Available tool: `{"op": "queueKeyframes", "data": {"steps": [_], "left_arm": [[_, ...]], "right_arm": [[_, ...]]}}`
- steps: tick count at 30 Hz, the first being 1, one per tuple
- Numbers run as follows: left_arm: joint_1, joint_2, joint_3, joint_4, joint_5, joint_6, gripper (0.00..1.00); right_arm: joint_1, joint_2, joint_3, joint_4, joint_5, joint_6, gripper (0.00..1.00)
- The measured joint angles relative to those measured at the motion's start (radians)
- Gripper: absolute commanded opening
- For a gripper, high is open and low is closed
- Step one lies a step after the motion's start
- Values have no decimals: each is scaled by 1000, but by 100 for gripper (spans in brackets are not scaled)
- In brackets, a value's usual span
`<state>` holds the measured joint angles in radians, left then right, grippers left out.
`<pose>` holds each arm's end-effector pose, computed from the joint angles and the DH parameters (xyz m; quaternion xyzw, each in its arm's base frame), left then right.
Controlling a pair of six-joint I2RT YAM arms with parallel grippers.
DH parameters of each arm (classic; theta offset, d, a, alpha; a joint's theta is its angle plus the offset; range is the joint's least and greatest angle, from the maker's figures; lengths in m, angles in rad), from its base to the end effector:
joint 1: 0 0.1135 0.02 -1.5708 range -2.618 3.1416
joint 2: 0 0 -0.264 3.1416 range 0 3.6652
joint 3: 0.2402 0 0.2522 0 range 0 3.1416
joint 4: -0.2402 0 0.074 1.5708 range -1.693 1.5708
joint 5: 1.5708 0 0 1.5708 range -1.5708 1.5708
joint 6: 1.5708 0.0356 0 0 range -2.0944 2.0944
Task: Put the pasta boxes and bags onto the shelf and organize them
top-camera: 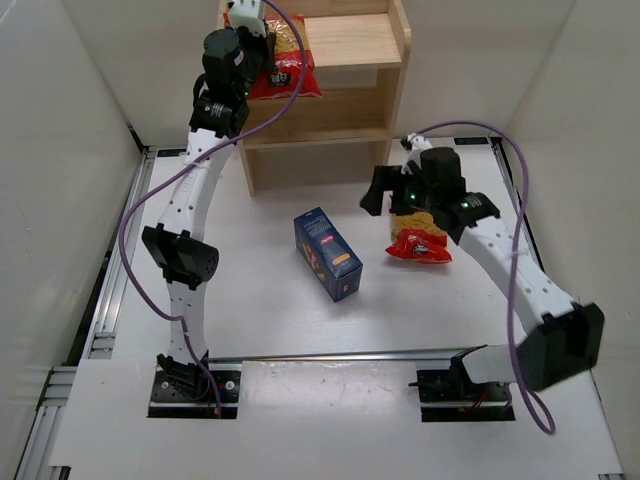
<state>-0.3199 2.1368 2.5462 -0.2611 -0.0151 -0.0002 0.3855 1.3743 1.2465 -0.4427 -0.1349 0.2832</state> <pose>0.4471 -0.1475 0.5051 0.0983 0.6453 -0.1159 0.7486 0.2864 0.1214 0.3417 -0.0770 0.8727 0.2129 0.4326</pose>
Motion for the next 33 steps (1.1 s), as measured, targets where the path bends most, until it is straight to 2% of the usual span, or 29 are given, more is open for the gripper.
{"op": "queueKeyframes", "data": {"steps": [4, 10, 18, 23, 26, 27, 28, 30, 31, 32, 33], "left_arm": [[0, 1, 0, 2, 0, 0, 10], [0, 1, -2, 5, 0, 0, 10], [1, -1, -14, 17, -1, 0, 10], [3, -3, -25, 29, 0, -1, 10], [3, -5, -29, 30, 0, 0, 10], [3, -5, -29, 30, 0, 0, 10], [3, -6, -31, 32, 0, 0, 10], [6, -9, -36, 35, -2, 2, 31], [8, -13, -41, 37, -2, 2, 41], [9, -18, -47, 38, 0, -2, 50], [8, -24, -51, 40, 3, -5, 68]], "right_arm": [[61, -85, 71, 240, -56, 100, 100], [70, 137, 323, 501, -72, 296, 100], [94, 512, 649, 586, -137, 454, 100], [119, 626, 781, 614, -155, 493, 100], [138, 647, 818, 641, -152, 515, 77], [145, 649, 822, 654, -150, 526, 61], [148, 650, 828, 661, -143, 537, 54], [150, 660, 843, 677, -136, 558, 33], [148, 666, 848, 682, -135, 570, 18], [147, 675, 853, 688, -137, 586, 14], [146, 683, 857, 698, -138, 603, 14]]}}
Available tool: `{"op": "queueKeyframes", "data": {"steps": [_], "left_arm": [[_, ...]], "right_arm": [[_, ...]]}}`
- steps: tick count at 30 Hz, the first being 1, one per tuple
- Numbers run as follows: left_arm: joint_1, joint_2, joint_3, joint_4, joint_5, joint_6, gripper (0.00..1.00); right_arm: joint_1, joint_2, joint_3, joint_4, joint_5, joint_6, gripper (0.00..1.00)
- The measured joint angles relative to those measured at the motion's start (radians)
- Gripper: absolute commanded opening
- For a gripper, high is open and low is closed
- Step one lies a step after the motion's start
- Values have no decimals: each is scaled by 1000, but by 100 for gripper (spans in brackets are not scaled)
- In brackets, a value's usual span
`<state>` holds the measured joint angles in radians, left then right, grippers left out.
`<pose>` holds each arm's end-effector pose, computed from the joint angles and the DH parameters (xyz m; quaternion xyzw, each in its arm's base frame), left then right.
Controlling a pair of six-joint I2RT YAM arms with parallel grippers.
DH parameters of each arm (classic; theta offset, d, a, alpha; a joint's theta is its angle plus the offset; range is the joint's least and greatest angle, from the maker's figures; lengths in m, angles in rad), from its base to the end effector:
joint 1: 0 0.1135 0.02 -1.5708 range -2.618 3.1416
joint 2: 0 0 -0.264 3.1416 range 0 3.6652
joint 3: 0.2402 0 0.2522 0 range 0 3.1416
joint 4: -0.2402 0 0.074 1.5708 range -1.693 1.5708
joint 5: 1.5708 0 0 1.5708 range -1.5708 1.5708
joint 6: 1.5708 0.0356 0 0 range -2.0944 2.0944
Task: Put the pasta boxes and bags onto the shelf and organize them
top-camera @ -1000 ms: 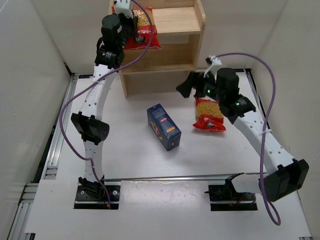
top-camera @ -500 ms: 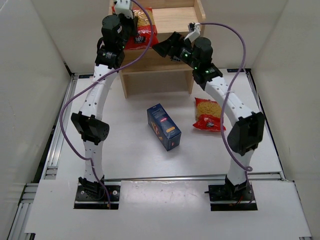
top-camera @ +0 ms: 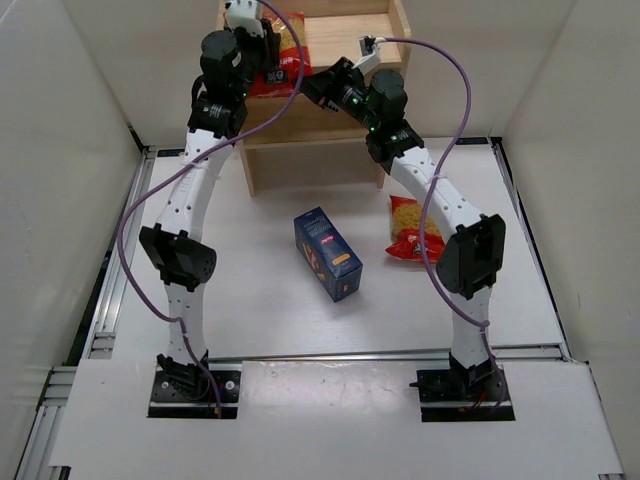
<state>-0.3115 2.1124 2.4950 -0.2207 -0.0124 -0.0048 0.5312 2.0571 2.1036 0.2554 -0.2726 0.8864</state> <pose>0.4467 -0.1434 0.5045 0.0943 0.6407 -0.1160 0.7531 0.4165 0.2558 0.4504 -0.0040 0.5973 0.5805 0.5533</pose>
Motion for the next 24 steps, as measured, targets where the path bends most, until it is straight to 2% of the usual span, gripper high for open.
{"op": "queueKeyframes", "data": {"steps": [2, 5, 8, 14, 17, 20, 24], "left_arm": [[-5, -22, -19, -8, 0, 4, 78], [-5, -78, -82, -22, -4, 2, 82], [-11, -204, -237, -36, -4, 1, 82], [-69, -539, -578, -112, 19, 2, 82], [-104, -659, -716, -148, 23, 4, 84], [-119, -644, -720, -176, 13, 5, 85], [-125, -484, -592, -190, -38, 5, 91]], "right_arm": [[0, 11, 2, 17, 1, 24, 13], [1, 16, 5, 34, 3, 52, 11], [4, 24, 26, 41, 16, 77, 6], [20, 32, 46, 64, 80, 133, 6], [32, 47, 85, 61, 109, 148, 6], [39, 53, 104, 62, 122, 160, 5], [40, 54, 103, 62, 123, 170, 5]]}}
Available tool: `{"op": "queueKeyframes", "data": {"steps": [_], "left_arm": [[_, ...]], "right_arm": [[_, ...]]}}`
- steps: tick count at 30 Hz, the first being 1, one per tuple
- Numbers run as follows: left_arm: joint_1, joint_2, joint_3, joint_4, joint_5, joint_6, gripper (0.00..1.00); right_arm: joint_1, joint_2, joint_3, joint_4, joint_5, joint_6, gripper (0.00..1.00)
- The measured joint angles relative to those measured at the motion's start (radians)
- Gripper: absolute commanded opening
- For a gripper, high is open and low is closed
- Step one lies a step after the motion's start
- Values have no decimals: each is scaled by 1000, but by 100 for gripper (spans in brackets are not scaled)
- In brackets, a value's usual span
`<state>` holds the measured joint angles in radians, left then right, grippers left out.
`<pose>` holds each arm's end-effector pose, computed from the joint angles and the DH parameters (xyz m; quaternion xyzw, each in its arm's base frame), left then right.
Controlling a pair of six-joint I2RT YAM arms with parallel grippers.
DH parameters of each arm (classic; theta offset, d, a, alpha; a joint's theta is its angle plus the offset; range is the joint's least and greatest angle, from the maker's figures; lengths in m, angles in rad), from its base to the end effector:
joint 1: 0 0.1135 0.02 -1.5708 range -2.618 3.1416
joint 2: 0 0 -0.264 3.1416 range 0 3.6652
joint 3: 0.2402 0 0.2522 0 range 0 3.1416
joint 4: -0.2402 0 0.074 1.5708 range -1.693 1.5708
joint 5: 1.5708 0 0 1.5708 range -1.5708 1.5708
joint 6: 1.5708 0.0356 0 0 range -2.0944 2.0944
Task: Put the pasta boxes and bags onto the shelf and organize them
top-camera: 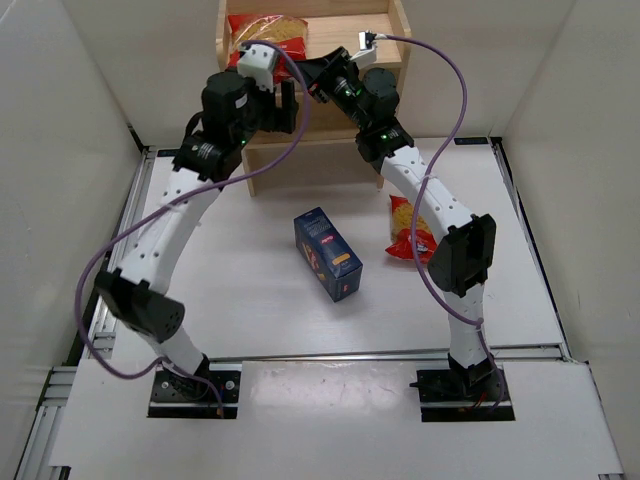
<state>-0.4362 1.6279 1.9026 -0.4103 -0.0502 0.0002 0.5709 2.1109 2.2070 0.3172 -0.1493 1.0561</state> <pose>0.3299 -0.1518 0.4865 0.1469 0.7389 -0.1237 0.6459 0.4127 0.2713 0.4670 0.0704 0.5445 0.6347 0.5438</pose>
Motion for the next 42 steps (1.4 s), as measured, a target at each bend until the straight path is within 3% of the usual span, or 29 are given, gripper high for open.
{"op": "queueKeyframes", "data": {"steps": [8, 13, 16, 17, 20, 28, 33, 38, 42], "left_arm": [[1, 233, 200, -34, -130, 0, 85], [2, 317, 351, -29, -182, 0, 84], [5, 326, 370, -30, -193, -1, 84], [8, 328, 373, -32, -192, -1, 84], [15, 341, 400, -45, -189, -8, 84], [49, 378, 434, -33, -189, -8, 91], [51, 359, 394, -19, -192, -5, 96], [49, 285, 248, -9, -204, -3, 100], [38, 195, 116, -12, -225, -2, 100]], "right_arm": [[-1, 0, -4, 0, 16, 5, 5], [-8, 10, 15, 0, 66, 30, 16], [-8, 24, 41, -8, 95, 49, 32], [-6, 35, 60, -12, 105, 60, 47], [-5, 60, 105, -21, 136, 94, 74], [-7, 62, 109, -94, 162, 70, 100], [-8, -84, -35, -245, 163, -53, 100], [-8, -378, -269, -354, 181, -206, 100], [-1, -571, -341, -432, 219, -355, 100]]}}
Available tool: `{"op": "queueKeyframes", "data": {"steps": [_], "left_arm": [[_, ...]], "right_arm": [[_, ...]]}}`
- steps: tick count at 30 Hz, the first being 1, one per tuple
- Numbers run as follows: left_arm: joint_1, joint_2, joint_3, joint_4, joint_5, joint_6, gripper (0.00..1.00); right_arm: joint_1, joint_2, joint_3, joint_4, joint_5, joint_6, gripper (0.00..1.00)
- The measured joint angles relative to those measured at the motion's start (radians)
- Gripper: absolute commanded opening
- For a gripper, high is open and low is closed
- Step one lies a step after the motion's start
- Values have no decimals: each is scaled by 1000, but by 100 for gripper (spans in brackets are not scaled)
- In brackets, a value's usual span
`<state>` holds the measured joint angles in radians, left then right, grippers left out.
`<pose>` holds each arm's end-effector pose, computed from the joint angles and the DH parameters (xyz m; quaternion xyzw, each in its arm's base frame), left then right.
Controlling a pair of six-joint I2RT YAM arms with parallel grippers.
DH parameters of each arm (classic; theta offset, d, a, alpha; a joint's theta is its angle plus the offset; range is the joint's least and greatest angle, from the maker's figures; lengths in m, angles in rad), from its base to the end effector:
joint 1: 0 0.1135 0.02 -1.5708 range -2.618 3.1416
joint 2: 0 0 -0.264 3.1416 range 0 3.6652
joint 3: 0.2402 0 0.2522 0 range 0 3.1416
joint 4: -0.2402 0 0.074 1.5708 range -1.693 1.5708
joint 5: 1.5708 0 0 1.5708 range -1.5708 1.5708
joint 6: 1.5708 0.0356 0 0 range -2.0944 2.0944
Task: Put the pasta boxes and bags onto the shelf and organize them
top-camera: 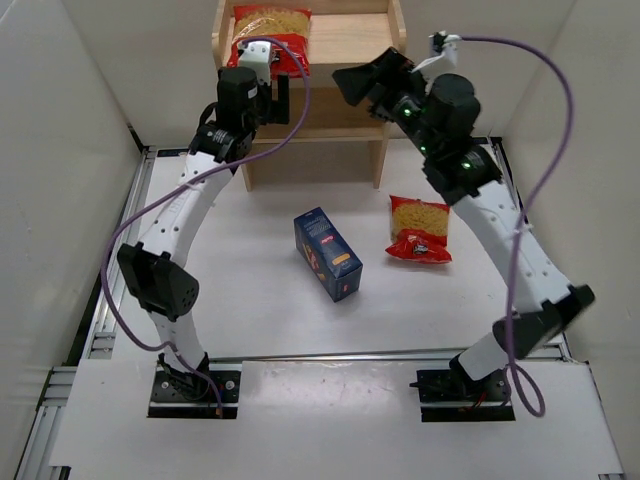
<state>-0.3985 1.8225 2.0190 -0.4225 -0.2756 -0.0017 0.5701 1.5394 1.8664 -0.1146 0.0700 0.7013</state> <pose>0.3907 -0.1540 0.4516 0.0689 0.7766 -0.0173 0.6260 0.2804 0.1768 0.5360 0.0683 0.6246 0.4440 0.6388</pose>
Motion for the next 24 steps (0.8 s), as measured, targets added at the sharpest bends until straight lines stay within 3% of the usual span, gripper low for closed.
{"op": "queueKeyframes", "data": {"steps": [6, 14, 18, 24], "left_arm": [[-18, -105, -81, 3, -43, 2, 100], [-7, -264, -204, -40, -60, 2, 100], [57, -400, -297, -95, 13, 2, 100], [182, -629, -520, -209, 142, 2, 100]], "right_arm": [[-8, -133, -26, -185, 85, -193, 100], [-172, -172, -290, -430, 103, -327, 100], [-283, -68, -436, -531, 69, -394, 100], [-328, 208, -463, -537, 41, -461, 100]]}}
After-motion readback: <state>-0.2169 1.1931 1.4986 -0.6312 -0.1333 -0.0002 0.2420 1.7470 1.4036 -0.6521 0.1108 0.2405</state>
